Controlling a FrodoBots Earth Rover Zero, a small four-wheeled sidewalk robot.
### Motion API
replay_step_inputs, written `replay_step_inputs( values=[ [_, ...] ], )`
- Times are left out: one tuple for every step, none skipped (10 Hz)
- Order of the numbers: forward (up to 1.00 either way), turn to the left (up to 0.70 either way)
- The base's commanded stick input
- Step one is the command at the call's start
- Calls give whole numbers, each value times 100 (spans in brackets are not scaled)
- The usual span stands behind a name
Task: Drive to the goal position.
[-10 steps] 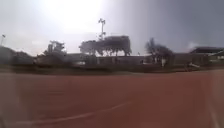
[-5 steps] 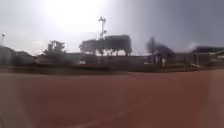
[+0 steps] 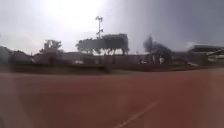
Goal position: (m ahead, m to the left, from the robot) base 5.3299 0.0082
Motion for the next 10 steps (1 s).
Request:
replay_step_inputs(
  values=[
    [70,0],
    [70,0],
    [70,0],
    [70,0],
    [70,0],
    [70,0],
    [70,0],
    [70,0],
    [70,0],
    [70,0]
  ],
)
